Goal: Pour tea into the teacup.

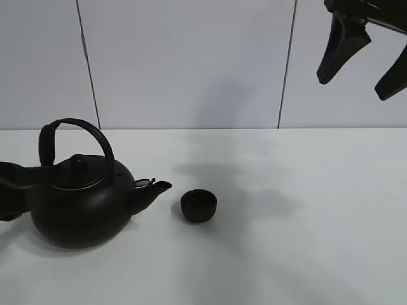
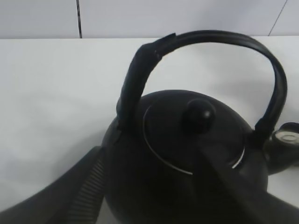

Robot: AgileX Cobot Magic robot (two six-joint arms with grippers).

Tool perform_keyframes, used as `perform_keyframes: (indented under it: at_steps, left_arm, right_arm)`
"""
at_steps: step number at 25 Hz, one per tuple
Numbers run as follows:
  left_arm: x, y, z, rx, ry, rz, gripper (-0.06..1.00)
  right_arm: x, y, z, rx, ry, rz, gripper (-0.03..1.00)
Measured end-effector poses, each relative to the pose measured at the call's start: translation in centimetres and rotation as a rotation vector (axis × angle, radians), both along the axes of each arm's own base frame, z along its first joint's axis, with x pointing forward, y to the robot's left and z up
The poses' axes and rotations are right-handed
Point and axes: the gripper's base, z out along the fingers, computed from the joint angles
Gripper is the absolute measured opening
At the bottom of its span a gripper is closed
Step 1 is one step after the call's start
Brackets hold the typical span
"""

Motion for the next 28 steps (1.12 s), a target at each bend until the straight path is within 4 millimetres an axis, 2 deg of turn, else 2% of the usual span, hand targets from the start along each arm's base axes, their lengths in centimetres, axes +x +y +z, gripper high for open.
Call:
perform_keyframes:
  at_steps: [6, 11, 14, 17, 21, 23, 28]
  left_arm:
    - [-1.7, 0.9, 2.0, -0.045, -0.069, 0.003, 0.40]
    - [-2.1, 1.1, 5.1, -0.129, -0.207, 0.005, 0.40]
    - [-1.6, 0.7, 7.4, -0.182, -0.280, 0.000, 0.40]
    - [-0.4, -0.4, 9.8, -0.182, -0.261, -0.049, 0.40]
    - [1.8, -2.2, 13.3, -0.124, -0.126, -0.119, 0.40]
    - [2.8, -2.8, 14.7, -0.107, -0.011, -0.114, 0.40]
    - [4.2, -3.5, 19.3, -0.126, 0.139, -0.077, 0.40]
  right_arm:
    - [0.0, 0.0, 0.0, 0.006, 0.002, -0.001, 0.55]
    - [0.0, 0.1, 0.0, 0.015, 0.003, -0.003, 0.55]
    - [0.0, 0.1, 0.0, 0.016, 0.003, -0.003, 0.55]
    - [0.0, 0.1, 0.0, 0.016, 0.003, -0.003, 0.55]
    - [0.0, 0.1, 0.0, 0.017, 0.003, -0.003, 0.55]
    - [0.0, 0.1, 0.0, 0.017, 0.003, -0.003, 0.55]
    - [0.0, 0.1, 0.0, 0.018, 0.003, -0.003, 0.55]
